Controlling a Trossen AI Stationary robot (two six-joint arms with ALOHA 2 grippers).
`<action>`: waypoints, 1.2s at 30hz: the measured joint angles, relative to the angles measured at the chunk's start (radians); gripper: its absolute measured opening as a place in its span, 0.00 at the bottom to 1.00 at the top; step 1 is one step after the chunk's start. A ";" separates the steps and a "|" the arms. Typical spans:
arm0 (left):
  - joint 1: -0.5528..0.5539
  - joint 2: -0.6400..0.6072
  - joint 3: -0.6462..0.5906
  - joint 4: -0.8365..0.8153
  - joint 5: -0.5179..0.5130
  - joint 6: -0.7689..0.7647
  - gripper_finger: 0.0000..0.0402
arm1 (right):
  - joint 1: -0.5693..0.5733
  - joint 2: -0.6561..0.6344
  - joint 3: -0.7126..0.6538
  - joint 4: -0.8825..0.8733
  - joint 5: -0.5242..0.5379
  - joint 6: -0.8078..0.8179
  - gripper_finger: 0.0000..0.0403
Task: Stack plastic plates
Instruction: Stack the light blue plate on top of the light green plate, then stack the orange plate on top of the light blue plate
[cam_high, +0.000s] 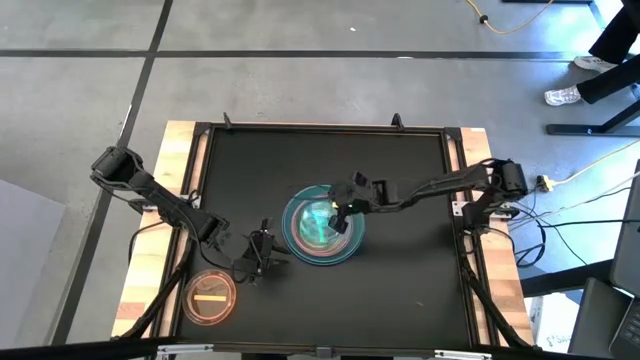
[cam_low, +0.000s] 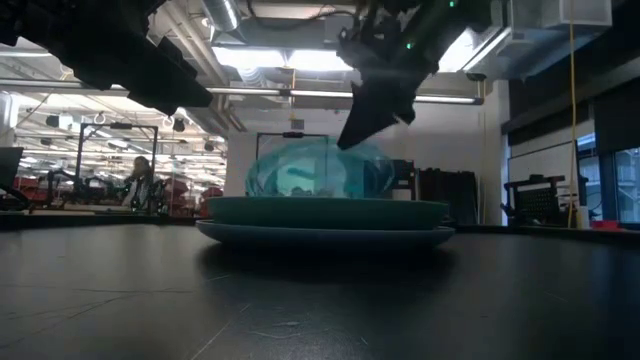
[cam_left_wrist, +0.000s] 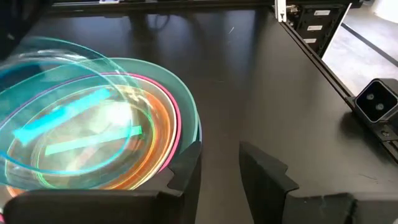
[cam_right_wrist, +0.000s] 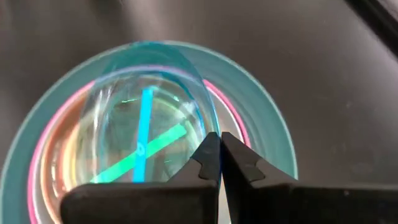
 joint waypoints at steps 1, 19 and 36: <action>0.000 0.000 0.000 -0.001 0.000 0.000 0.25 | -0.004 0.010 -0.002 -0.002 -0.013 0.002 0.01; 0.000 0.000 0.000 0.008 0.008 -0.026 0.25 | -0.007 0.119 0.008 -0.021 -0.077 -0.047 0.16; 0.018 -0.011 0.095 -0.217 0.158 -0.048 0.25 | 0.389 -0.026 0.080 -0.204 0.226 -0.045 0.35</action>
